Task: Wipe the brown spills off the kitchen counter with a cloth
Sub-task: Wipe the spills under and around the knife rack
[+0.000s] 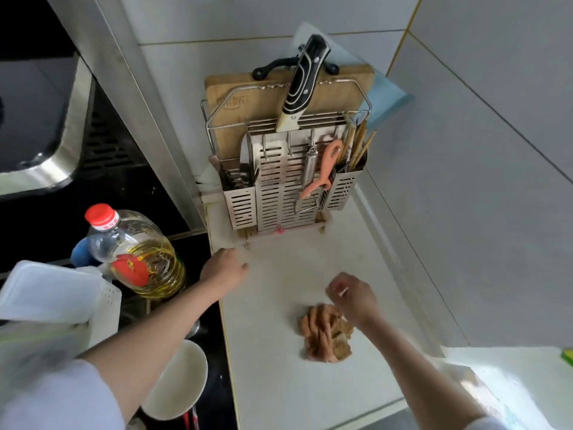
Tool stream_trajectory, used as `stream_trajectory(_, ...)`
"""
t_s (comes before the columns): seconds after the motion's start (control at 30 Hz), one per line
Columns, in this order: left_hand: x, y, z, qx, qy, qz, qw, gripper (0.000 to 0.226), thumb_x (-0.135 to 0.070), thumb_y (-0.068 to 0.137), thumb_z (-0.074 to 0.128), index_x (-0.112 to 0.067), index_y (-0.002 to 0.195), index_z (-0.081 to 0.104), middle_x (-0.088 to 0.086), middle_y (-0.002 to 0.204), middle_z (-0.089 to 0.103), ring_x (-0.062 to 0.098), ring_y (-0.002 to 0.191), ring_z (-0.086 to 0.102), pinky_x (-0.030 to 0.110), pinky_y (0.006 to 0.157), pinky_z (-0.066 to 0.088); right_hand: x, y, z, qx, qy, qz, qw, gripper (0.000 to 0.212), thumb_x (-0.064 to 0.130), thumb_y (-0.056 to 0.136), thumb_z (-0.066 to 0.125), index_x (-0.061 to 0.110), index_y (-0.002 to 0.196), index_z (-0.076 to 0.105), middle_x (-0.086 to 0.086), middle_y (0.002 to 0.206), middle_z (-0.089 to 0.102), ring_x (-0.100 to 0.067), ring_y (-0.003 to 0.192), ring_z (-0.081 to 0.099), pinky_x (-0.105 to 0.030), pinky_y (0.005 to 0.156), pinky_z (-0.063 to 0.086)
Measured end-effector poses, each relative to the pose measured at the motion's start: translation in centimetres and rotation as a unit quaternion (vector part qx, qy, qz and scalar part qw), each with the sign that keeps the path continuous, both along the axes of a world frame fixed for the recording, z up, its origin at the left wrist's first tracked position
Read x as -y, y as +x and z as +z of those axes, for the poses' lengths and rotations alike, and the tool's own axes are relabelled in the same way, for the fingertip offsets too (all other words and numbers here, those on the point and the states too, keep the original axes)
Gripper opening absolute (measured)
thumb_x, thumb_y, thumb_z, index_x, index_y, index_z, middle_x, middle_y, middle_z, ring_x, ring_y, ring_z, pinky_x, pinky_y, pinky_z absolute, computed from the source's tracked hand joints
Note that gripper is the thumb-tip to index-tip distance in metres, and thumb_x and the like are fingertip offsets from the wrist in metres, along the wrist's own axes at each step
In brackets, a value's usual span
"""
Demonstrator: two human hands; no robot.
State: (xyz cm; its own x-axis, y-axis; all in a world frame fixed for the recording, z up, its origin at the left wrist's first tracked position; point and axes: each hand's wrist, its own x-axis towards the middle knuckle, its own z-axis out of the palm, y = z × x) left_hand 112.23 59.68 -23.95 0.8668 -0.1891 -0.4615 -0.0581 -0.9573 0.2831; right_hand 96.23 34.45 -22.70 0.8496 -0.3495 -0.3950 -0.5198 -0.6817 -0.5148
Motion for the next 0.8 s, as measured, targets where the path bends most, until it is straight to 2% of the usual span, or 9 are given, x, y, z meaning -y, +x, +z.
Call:
stream_trajectory(0.1, 0.5, -1.7, -2.0, -0.076, 0.087, -0.081, 0.990, 0.076, -0.054, 0.086, 0.062, -0.026, 0.151, 0.031, 0.018, 0.157, 0.028, 0.040, 0.143, 0.029, 0.045, 0.107, 0.041, -2.2, -4.2, -1.8, -0.125, 0.038, 0.093, 0.987, 0.015, 0.041, 0.075, 0.069, 0.035, 0.085, 0.058, 0.016, 0.096, 0.061, -0.010, 0.084, 0.059, -0.021, 0.069, 0.046)
stream_trajectory(0.17, 0.4, -2.1, -2.5, -0.081, 0.128, -0.111, 0.982, 0.100, -0.059, 0.082, 0.067, -0.028, 0.157, 0.008, 0.025, 0.161, 0.003, 0.046, 0.148, 0.006, 0.048, 0.112, 0.034, -3.1, -5.7, -2.8, -0.091, 0.035, 0.120, 0.988, 0.029, 0.034, 0.073, 0.070, 0.030, 0.099, 0.058, 0.017, 0.110, 0.055, -0.013, 0.088, 0.059, -0.021, 0.070, 0.045)
stream_trajectory(0.27, 0.1, -2.3, -3.4, -0.057, 0.154, -0.138, 0.977, 0.108, -0.061, 0.080, 0.068, -0.026, 0.158, 0.002, 0.031, 0.159, 0.000, 0.048, 0.148, 0.007, 0.047, 0.114, 0.033, -2.7, -4.8, -4.5, -0.057, 0.004, 0.173, 0.983, 0.036, 0.031, 0.075, 0.070, 0.032, 0.109, 0.058, 0.011, 0.125, 0.053, -0.023, 0.101, 0.061, -0.027, 0.081, 0.050)
stream_trajectory(0.4, 0.3, -1.8, -3.8, -0.047, 0.165, -0.144, 0.975, 0.109, -0.065, 0.079, 0.067, -0.026, 0.158, 0.004, 0.032, 0.159, 0.004, 0.046, 0.148, 0.011, 0.045, 0.110, 0.038, 0.5, 2.7, -5.8, 0.068, -0.002, -0.090, 0.994, 0.020, 0.022, 0.081, 0.070, 0.023, 0.099, 0.063, 0.003, 0.112, 0.056, -0.020, 0.097, 0.058, -0.022, 0.072, 0.044)
stream_trajectory(0.47, 0.5, -1.6, -4.2, -0.044, 0.178, -0.152, 0.971, 0.109, -0.066, 0.078, 0.067, -0.026, 0.158, 0.003, 0.033, 0.158, 0.005, 0.047, 0.147, 0.013, 0.045, 0.109, 0.040, 0.0, 7.2, -6.3, 0.079, -0.030, -0.175, 0.981, 0.023, 0.023, 0.086, 0.065, 0.020, 0.108, 0.064, -0.006, 0.124, 0.048, -0.028, 0.105, 0.056, -0.029, 0.083, 0.046)
stream_trajectory(0.53, 0.6, -1.5, -4.7, -0.044, 0.181, -0.154, 0.970, 0.109, -0.065, 0.078, 0.068, -0.027, 0.157, 0.002, 0.033, 0.159, 0.003, 0.048, 0.147, 0.012, 0.046, 0.107, 0.041, -3.4, 10.1, -7.2, 0.091, -0.024, -0.114, 0.989, 0.029, 0.029, 0.089, 0.061, 0.019, 0.117, 0.064, -0.009, 0.137, 0.039, -0.032, 0.108, 0.056, -0.037, 0.090, 0.048)
stream_trajectory(0.6, 0.4, -1.4, -4.9, -0.040, 0.176, -0.155, 0.971, 0.109, -0.065, 0.078, 0.068, -0.028, 0.157, 0.003, 0.033, 0.159, 0.003, 0.048, 0.147, 0.011, 0.046, 0.106, 0.042, -7.9, 10.3, -8.1, 0.109, -0.029, 0.055, 0.992, 0.030, 0.033, 0.089, 0.060, 0.023, 0.117, 0.065, -0.007, 0.141, 0.039, -0.032, 0.109, 0.057, -0.039, 0.088, 0.051)
stream_trajectory(0.7, 0.1, -1.5, -4.9, -0.035, 0.163, -0.165, 0.972, 0.107, -0.069, 0.078, 0.065, -0.027, 0.157, 0.007, 0.033, 0.159, 0.002, 0.047, 0.147, 0.012, 0.045, 0.107, 0.040, -8.6, 7.6, -9.3, 0.126, -0.021, 0.244, 0.961, 0.032, 0.034, 0.081, 0.058, 0.030, 0.111, 0.070, 0.001, 0.137, 0.047, -0.030, 0.107, 0.060, -0.039, 0.079, 0.056)
stream_trajectory(0.8, 0.1, -1.4, -4.9, -0.036, 0.165, -0.163, 0.972, 0.107, -0.065, 0.080, 0.065, -0.024, 0.157, 0.002, 0.034, 0.158, 0.000, 0.049, 0.147, 0.009, 0.048, 0.109, 0.038, -4.1, 7.8, -9.5, 0.140, -0.053, 0.160, 0.976, 0.038, 0.035, 0.079, 0.049, 0.030, 0.110, 0.070, 0.007, 0.137, 0.053, -0.025, 0.112, 0.061, -0.037, 0.080, 0.055)
